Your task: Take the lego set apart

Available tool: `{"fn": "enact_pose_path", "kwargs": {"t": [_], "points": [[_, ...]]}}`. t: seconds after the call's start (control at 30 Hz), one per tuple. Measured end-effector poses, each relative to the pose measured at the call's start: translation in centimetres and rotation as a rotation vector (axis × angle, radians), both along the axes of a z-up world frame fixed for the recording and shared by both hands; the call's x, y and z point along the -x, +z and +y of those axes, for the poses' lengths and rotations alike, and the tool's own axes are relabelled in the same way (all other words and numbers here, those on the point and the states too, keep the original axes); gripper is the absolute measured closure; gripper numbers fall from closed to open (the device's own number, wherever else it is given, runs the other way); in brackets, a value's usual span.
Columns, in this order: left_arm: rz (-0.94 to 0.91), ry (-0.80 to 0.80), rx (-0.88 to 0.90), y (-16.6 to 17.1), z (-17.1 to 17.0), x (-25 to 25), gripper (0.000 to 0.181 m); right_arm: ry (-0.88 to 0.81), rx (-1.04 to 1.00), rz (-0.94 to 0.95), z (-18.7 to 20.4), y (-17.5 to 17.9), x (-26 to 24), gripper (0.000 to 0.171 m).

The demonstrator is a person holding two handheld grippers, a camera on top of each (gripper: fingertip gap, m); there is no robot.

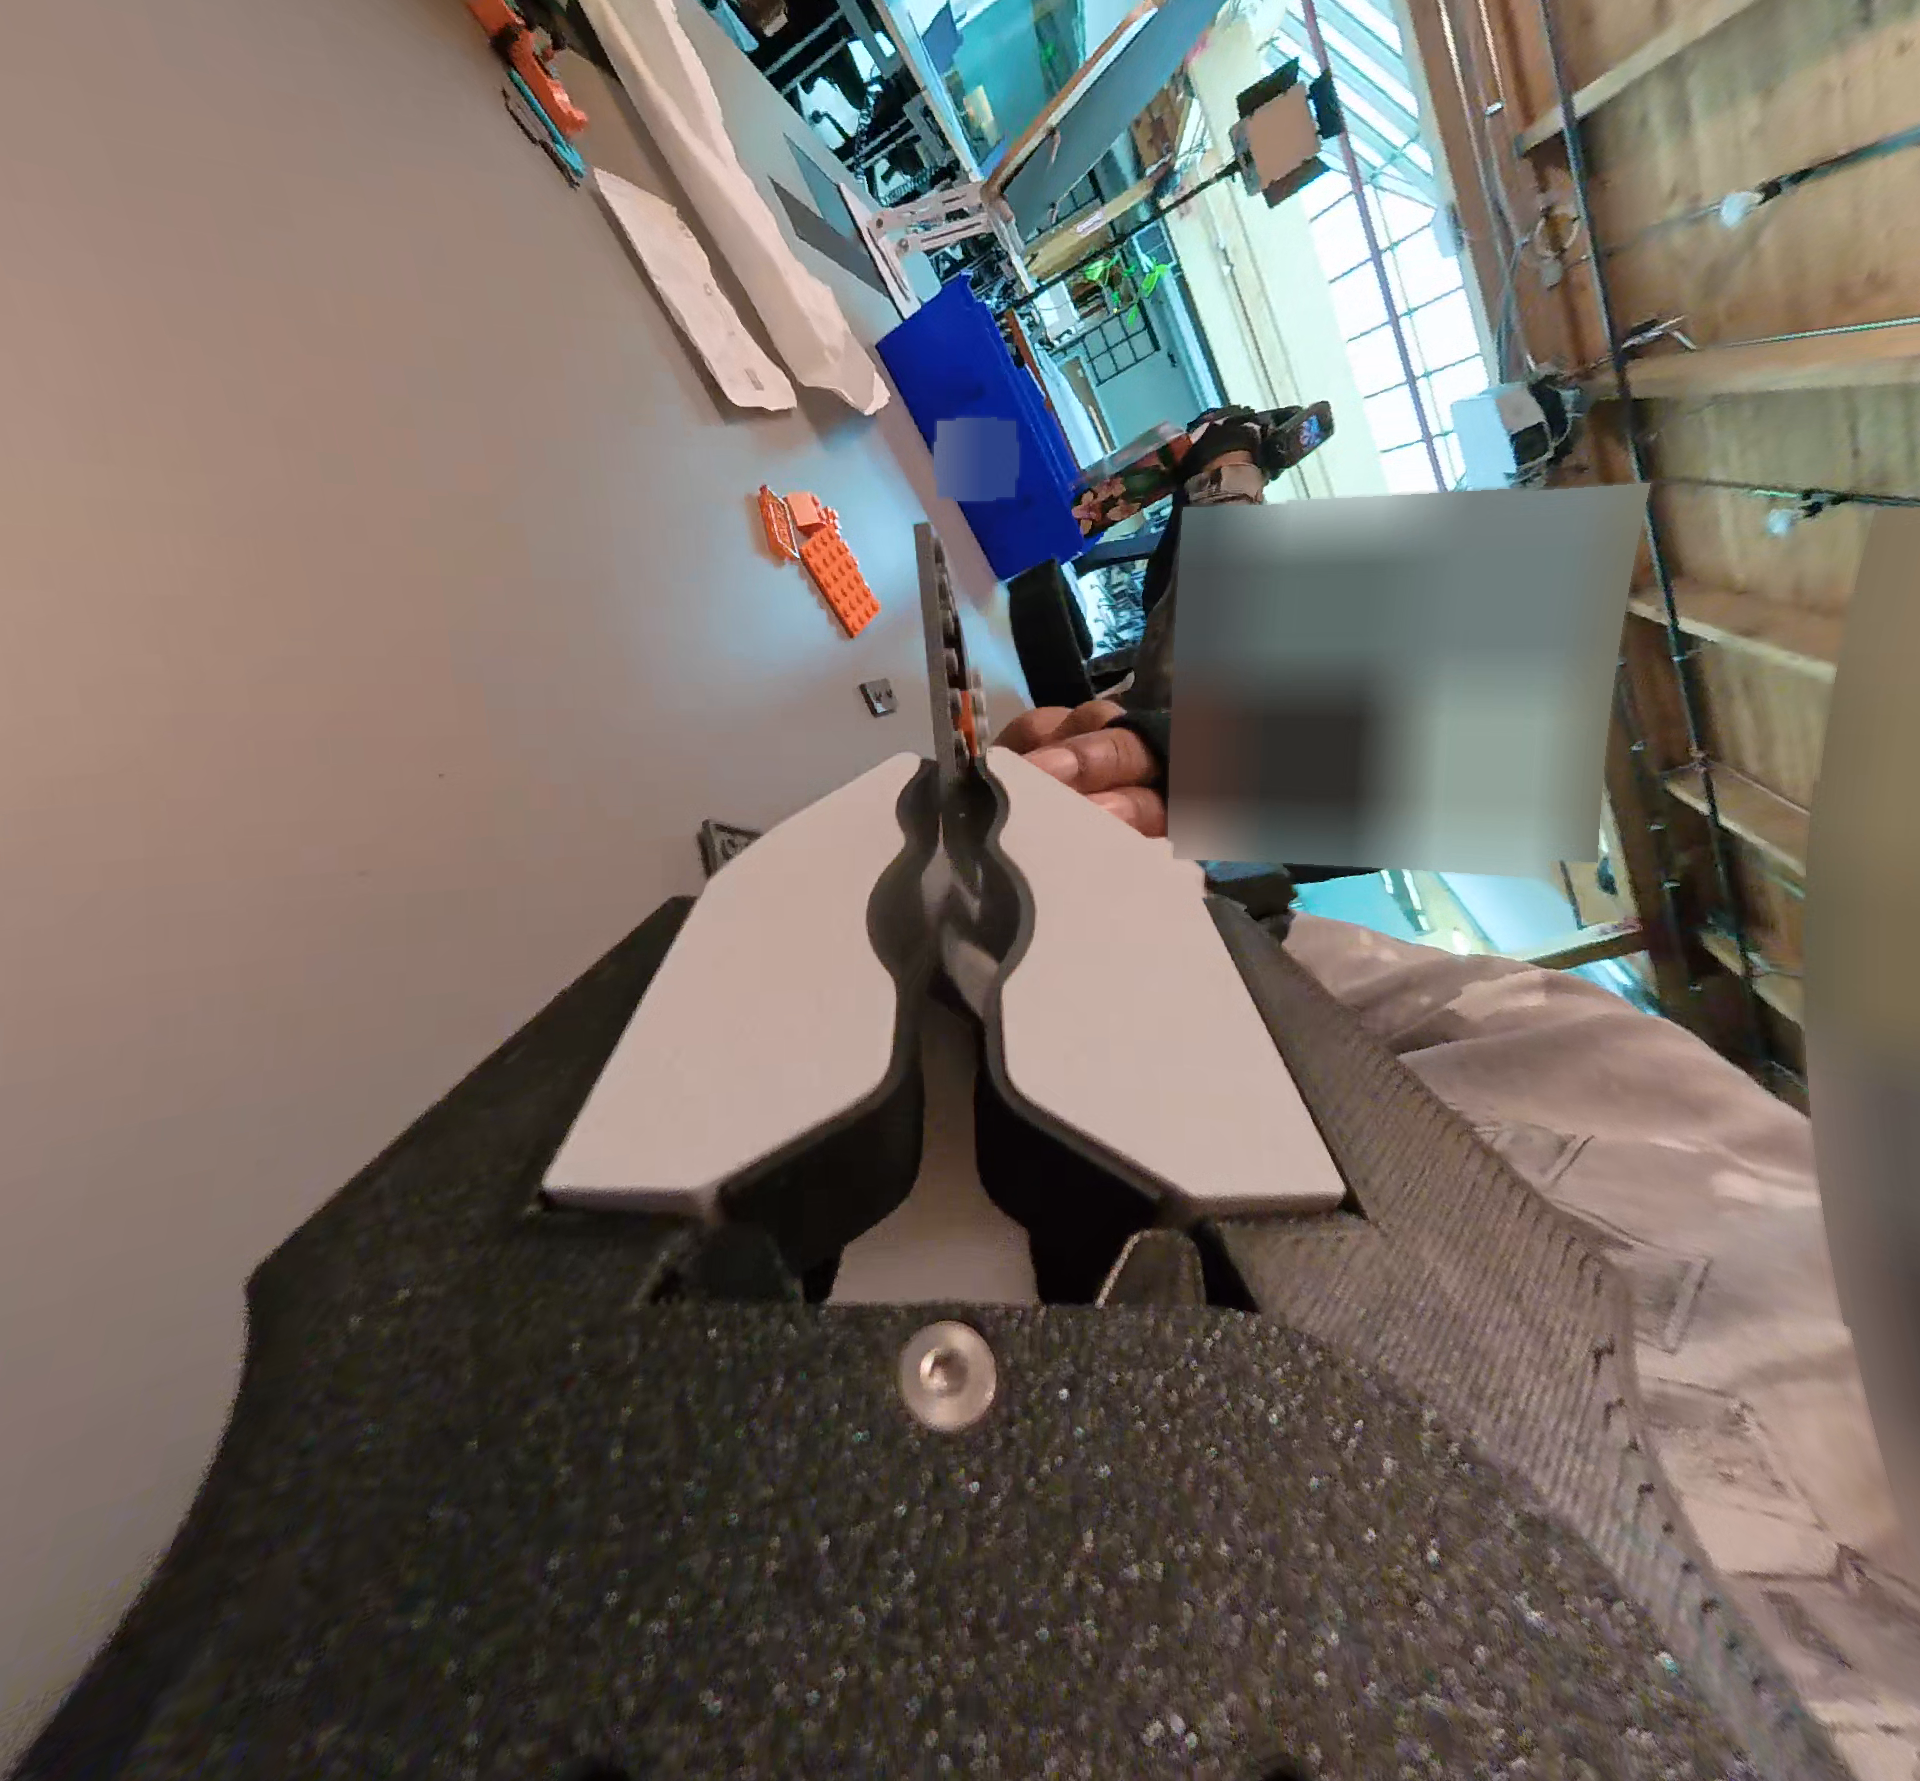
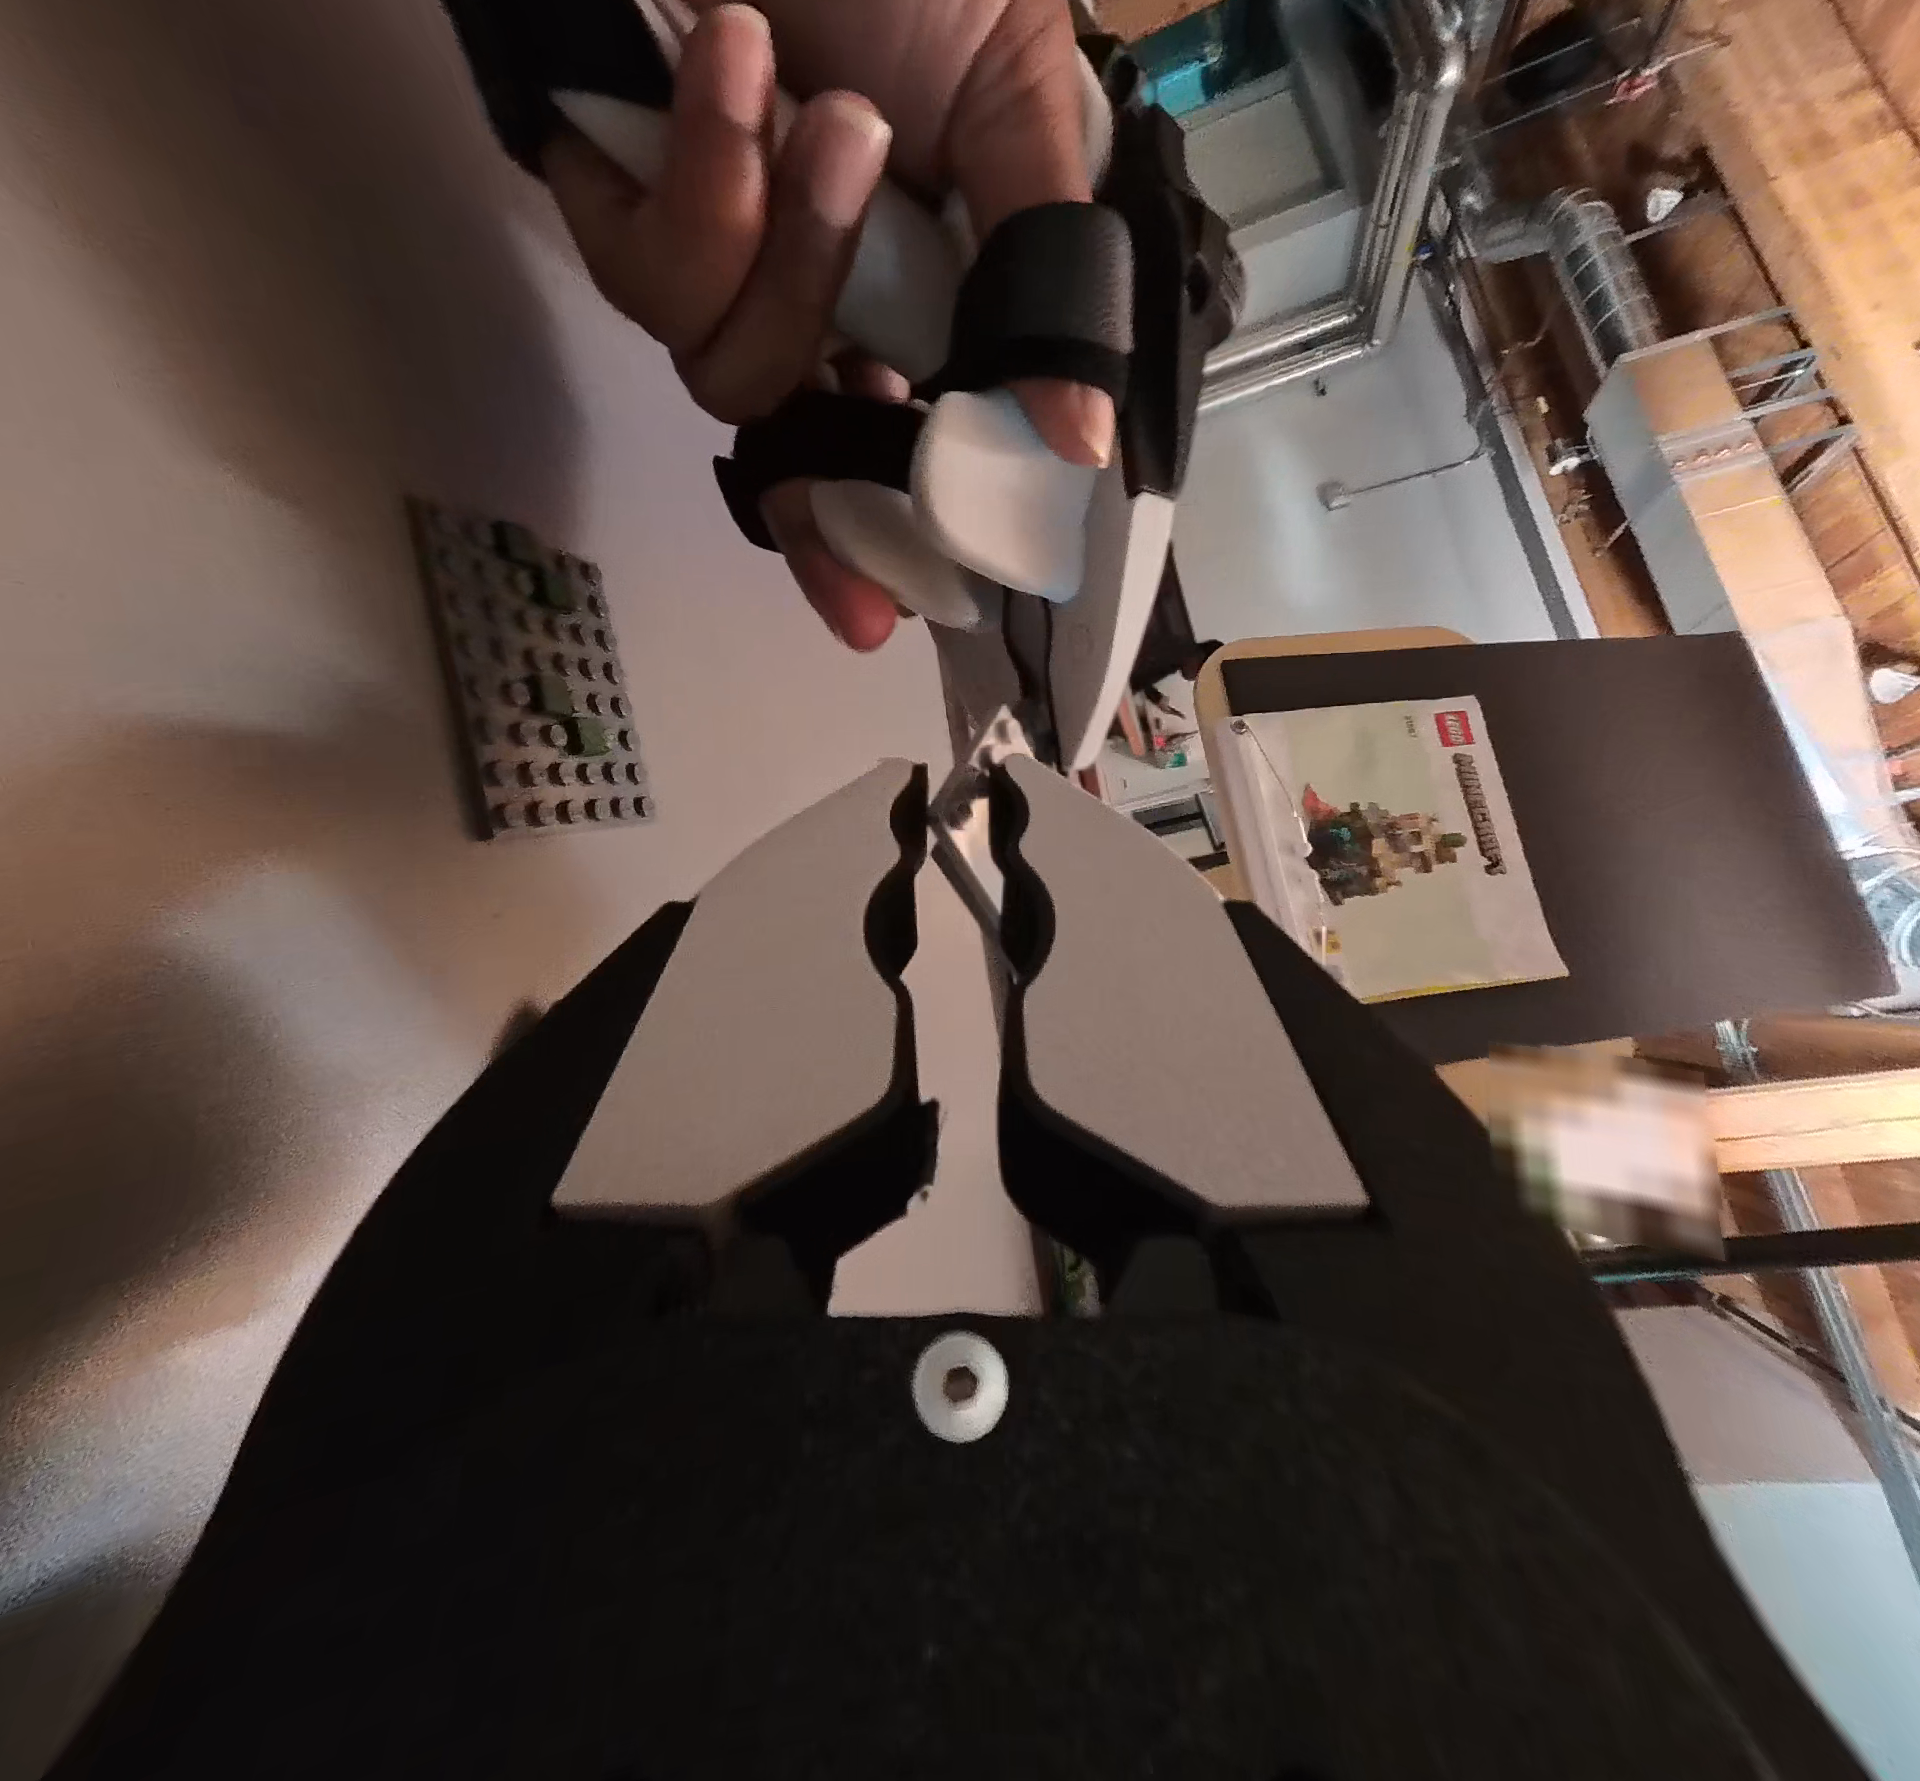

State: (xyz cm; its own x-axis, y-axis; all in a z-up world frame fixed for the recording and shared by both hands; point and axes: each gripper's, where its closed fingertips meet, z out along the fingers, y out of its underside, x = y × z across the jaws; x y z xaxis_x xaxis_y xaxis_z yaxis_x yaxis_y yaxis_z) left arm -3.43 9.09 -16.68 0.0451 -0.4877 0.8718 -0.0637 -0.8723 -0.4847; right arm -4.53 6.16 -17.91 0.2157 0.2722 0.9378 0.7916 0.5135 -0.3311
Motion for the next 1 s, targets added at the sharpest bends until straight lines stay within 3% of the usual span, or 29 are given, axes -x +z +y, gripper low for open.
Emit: {"fn": "enact_pose_path", "kwargs": {"t": [0.17, 0.4, 0.77, 0.93, 1.0], "points": [[0.017, -0.019, -0.094, 0.1, -0.5, 0.3, 0.174, 0.026, 0.131, 0.117, -0.4, 1.2, -0.5, 0.164], [0.102, -0.024, -0.265, -0.2, -0.9, 0.1, 0.174, 0.117, 0.488, 0.420, -0.5, 1.7, -1.3, 0.165], [0.174, -0.008, -0.388, -1.0, -0.7, -0.1, 0.174, 0.210, 0.890, 0.755, 0.1, 1.7, -1.7, 0.165], [0.200, -0.015, -0.406, -1.6, -0.6, 0.0, 0.175, 0.198, 0.909, 0.753, 0.4, 1.3, -1.6, 0.165], [0.203, -0.020, -0.388, -1.7, -0.6, 0.1, 0.175, 0.183, 0.828, 0.665, 0.3, 1.0, -1.5, 0.165]]}}
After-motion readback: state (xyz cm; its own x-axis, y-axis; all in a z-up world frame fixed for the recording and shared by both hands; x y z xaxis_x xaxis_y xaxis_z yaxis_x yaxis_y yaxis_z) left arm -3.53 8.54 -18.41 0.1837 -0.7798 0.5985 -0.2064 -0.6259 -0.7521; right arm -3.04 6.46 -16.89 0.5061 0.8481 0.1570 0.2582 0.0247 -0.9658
